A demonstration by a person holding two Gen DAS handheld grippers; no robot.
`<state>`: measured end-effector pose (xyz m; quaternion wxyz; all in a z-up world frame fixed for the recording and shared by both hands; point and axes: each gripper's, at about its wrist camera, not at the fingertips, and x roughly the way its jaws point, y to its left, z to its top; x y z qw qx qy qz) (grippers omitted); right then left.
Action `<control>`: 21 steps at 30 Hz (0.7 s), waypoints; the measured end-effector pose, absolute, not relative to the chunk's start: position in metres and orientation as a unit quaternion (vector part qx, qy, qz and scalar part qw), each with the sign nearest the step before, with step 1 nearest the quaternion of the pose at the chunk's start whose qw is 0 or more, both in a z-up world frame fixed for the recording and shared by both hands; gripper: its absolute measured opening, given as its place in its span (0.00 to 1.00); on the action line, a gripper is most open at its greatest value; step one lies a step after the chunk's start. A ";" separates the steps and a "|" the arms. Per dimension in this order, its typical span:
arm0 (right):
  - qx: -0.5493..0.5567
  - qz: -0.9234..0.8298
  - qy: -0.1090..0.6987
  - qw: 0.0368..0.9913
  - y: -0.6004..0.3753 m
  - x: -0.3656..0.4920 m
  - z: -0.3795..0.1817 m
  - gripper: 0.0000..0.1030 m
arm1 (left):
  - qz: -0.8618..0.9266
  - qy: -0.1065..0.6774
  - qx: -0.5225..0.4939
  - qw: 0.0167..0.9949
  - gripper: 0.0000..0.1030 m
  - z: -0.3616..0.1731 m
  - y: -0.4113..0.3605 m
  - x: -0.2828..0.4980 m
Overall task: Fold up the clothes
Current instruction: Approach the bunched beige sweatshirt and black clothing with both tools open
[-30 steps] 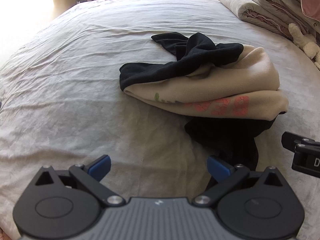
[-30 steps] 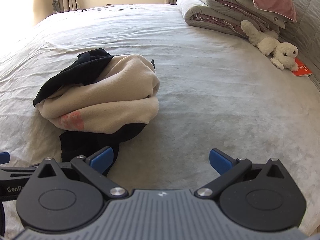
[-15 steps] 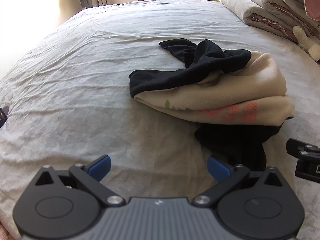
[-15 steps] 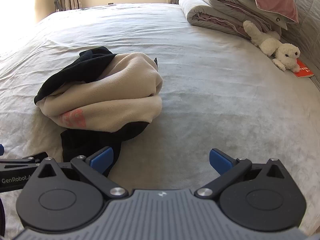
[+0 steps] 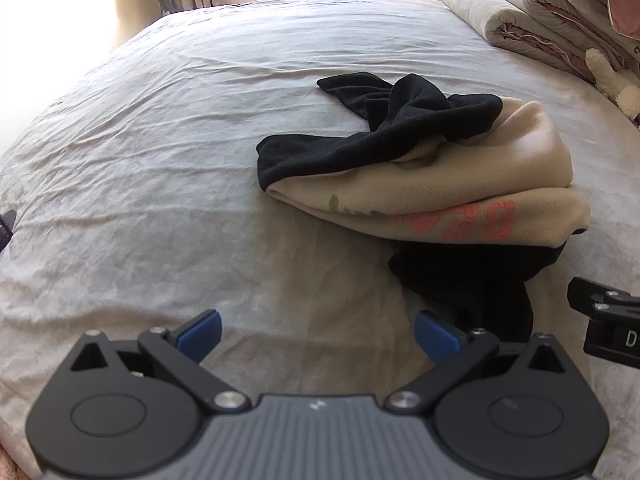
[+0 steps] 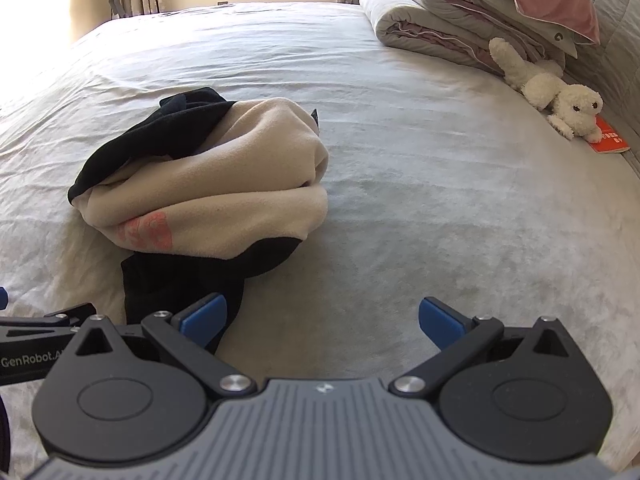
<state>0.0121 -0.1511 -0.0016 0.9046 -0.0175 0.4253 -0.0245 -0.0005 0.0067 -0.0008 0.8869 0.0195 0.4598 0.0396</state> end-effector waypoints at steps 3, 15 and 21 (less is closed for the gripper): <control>-0.019 -0.025 0.425 0.905 -0.150 0.012 -0.002 1.00 | 0.047 0.461 0.018 0.886 0.99 -0.001 0.008 0.000; -0.018 -0.027 0.424 0.905 -0.150 0.012 -0.002 1.00 | 0.063 0.465 0.019 0.883 0.99 -0.003 0.008 0.001; -0.018 -0.027 0.424 0.905 -0.151 0.012 -0.002 1.00 | 0.068 0.464 0.024 0.883 0.99 -0.004 0.007 0.001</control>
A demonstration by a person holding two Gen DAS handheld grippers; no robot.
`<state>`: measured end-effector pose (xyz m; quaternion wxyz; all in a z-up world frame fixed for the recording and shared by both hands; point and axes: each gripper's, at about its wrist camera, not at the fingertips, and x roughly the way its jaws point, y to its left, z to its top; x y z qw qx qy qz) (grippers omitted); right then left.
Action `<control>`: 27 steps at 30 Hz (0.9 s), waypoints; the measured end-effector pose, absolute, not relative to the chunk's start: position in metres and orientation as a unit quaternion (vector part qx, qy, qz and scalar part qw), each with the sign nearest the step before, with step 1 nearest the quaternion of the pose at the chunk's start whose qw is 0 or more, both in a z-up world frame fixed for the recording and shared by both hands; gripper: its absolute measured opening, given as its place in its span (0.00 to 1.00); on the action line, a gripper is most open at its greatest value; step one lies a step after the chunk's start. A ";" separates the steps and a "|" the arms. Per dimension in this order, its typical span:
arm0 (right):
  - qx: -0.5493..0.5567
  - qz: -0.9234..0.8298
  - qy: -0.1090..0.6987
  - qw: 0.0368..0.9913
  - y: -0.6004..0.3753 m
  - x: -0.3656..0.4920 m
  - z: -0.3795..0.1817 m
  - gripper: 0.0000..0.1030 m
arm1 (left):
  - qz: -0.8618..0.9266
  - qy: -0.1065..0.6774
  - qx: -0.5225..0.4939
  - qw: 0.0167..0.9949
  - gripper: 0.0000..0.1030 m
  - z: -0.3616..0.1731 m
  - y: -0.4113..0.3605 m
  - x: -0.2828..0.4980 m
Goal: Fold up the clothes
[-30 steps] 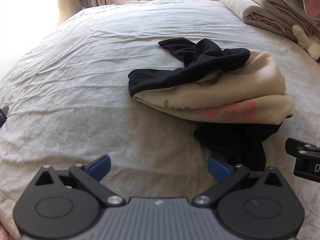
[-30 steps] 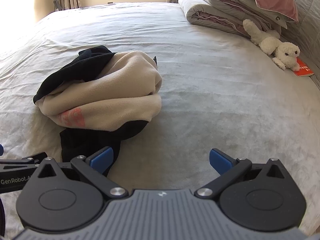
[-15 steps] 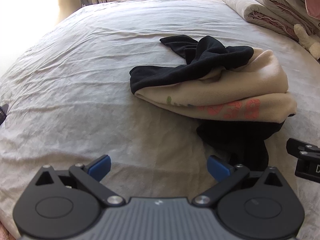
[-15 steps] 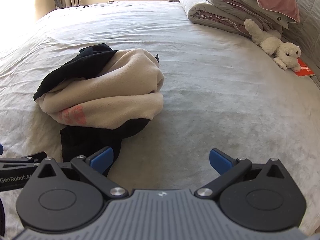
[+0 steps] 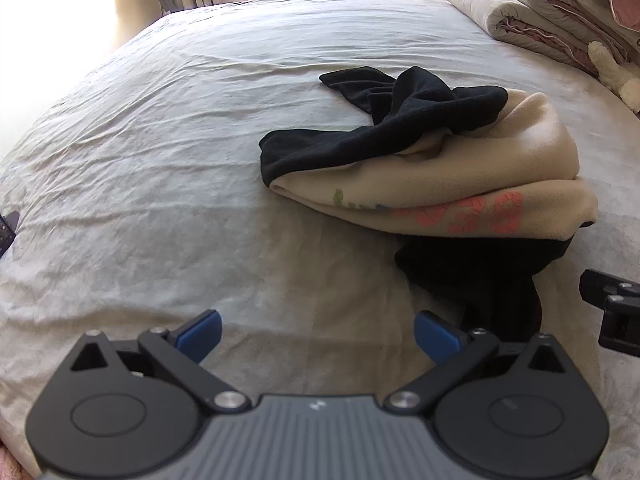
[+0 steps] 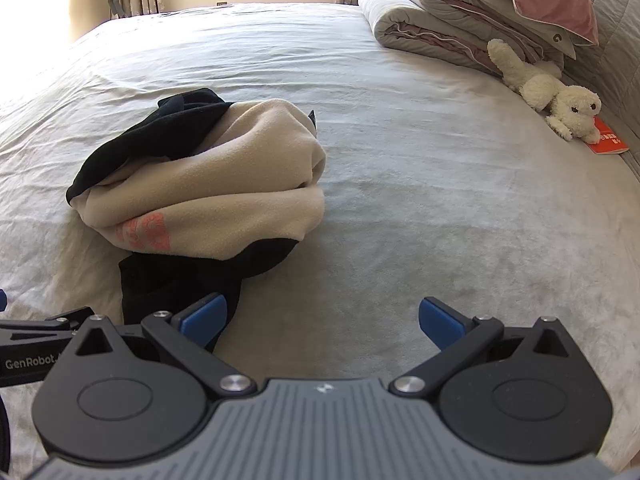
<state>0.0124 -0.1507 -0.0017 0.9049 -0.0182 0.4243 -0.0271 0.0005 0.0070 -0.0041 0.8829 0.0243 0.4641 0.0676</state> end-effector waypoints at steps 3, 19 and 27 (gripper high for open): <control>-0.018 -0.027 0.424 0.905 -0.151 0.012 -0.002 1.00 | 0.069 0.464 0.025 0.883 0.99 -0.004 0.007 0.000; 0.008 -0.008 0.389 0.921 -0.156 0.012 0.013 1.00 | 0.065 0.458 0.015 0.887 0.99 0.010 0.020 0.011; 0.041 0.043 0.364 0.930 -0.160 0.030 0.023 1.00 | 0.043 0.447 -0.032 0.893 0.99 0.022 0.037 0.035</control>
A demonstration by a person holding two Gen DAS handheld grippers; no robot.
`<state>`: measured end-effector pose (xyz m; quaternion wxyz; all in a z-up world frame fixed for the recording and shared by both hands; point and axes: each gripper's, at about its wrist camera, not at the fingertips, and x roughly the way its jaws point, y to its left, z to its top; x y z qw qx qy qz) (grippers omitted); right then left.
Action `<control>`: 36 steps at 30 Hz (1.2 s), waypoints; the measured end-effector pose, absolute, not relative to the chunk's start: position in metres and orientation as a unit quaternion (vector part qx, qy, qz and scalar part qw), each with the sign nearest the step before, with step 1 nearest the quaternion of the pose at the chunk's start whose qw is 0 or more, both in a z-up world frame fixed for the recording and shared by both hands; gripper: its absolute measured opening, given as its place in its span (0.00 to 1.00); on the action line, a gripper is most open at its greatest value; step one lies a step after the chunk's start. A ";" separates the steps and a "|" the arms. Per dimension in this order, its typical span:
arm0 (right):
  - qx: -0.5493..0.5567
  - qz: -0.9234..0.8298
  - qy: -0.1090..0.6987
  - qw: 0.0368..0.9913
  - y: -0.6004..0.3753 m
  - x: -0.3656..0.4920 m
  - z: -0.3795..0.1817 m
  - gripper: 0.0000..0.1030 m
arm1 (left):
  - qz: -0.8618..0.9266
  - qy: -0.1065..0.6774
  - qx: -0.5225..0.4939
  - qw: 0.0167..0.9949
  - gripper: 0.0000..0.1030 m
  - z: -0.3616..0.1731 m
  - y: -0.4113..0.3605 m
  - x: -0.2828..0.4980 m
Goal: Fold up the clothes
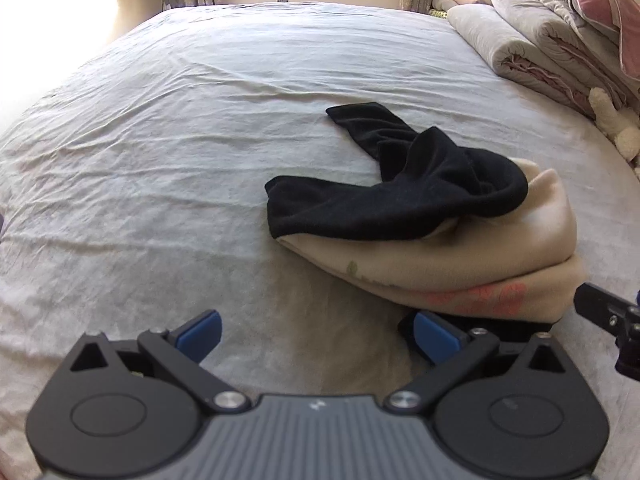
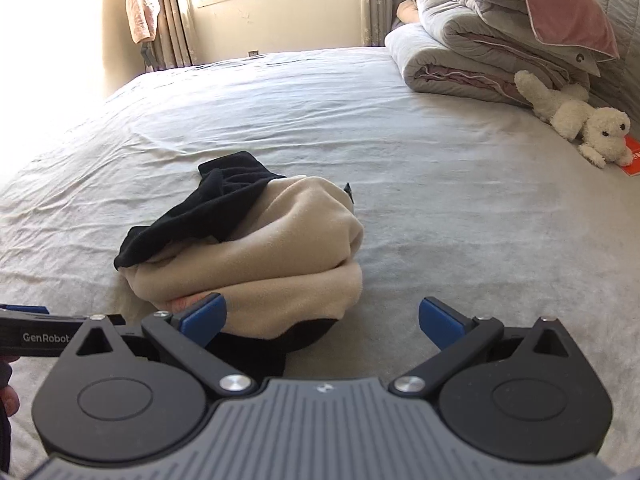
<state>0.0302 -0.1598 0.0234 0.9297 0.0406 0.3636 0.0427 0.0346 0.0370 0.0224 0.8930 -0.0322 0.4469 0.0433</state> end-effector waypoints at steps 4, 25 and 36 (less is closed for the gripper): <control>0.092 0.050 0.377 0.920 -0.169 0.051 0.015 1.00 | 0.027 0.418 -0.041 0.907 1.00 0.020 0.040 0.048; 0.241 0.055 0.418 0.874 -0.190 0.076 -0.040 1.00 | -0.007 0.404 -0.056 0.913 1.00 -0.038 0.040 0.094; 0.254 0.046 0.393 0.882 -0.188 0.062 -0.040 1.00 | -0.022 0.382 -0.076 0.921 0.85 -0.033 0.041 0.083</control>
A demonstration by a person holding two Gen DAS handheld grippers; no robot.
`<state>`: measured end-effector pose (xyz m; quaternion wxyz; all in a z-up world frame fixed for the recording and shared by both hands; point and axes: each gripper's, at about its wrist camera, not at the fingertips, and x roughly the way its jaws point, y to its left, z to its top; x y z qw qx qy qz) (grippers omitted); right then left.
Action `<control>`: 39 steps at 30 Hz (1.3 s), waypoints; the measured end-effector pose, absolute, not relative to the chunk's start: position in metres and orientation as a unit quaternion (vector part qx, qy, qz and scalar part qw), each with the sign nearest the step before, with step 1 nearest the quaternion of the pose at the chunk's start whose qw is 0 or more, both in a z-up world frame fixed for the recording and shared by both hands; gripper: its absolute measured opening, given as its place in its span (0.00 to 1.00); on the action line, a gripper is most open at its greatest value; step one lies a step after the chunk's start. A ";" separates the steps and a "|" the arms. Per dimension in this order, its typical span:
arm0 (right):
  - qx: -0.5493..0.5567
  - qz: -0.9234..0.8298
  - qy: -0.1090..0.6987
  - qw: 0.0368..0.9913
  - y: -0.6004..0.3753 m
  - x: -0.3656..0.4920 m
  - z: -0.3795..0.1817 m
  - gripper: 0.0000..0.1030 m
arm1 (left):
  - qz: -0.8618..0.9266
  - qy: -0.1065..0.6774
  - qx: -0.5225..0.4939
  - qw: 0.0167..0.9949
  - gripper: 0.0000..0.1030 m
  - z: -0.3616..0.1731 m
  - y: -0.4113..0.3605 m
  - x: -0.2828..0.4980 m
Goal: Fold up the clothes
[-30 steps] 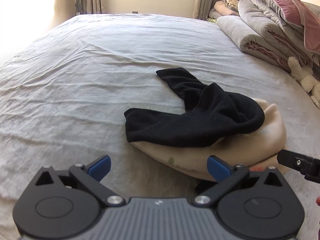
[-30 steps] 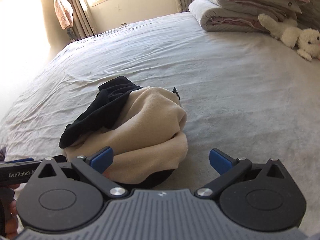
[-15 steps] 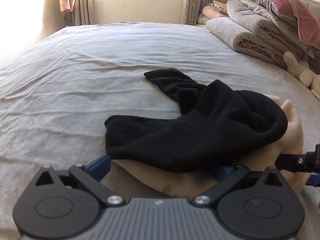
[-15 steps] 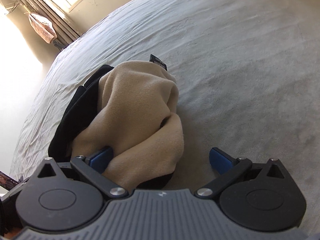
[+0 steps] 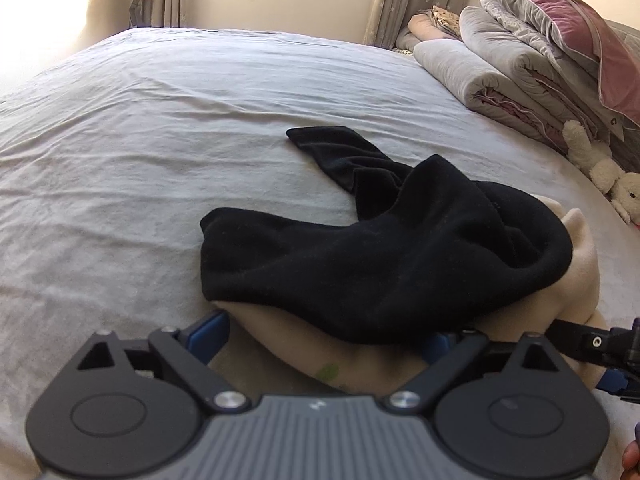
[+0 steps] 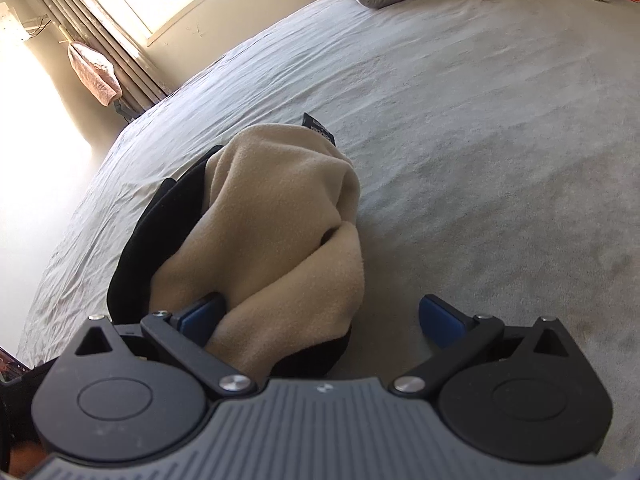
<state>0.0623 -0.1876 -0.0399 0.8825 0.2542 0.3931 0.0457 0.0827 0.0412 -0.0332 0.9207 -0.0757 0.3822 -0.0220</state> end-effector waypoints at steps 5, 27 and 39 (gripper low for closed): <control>0.271 0.062 0.396 0.875 -0.190 0.062 -0.035 0.83 | -0.028 0.364 -0.071 0.928 0.67 -0.024 0.039 0.073; 0.242 0.044 0.273 0.930 -0.204 0.076 0.007 0.26 | -0.052 0.326 -0.140 0.934 0.23 0.016 0.063 0.036; 0.183 0.029 0.293 0.938 -0.189 0.070 0.001 0.38 | -0.071 0.377 -0.143 0.912 0.32 -0.005 0.065 0.030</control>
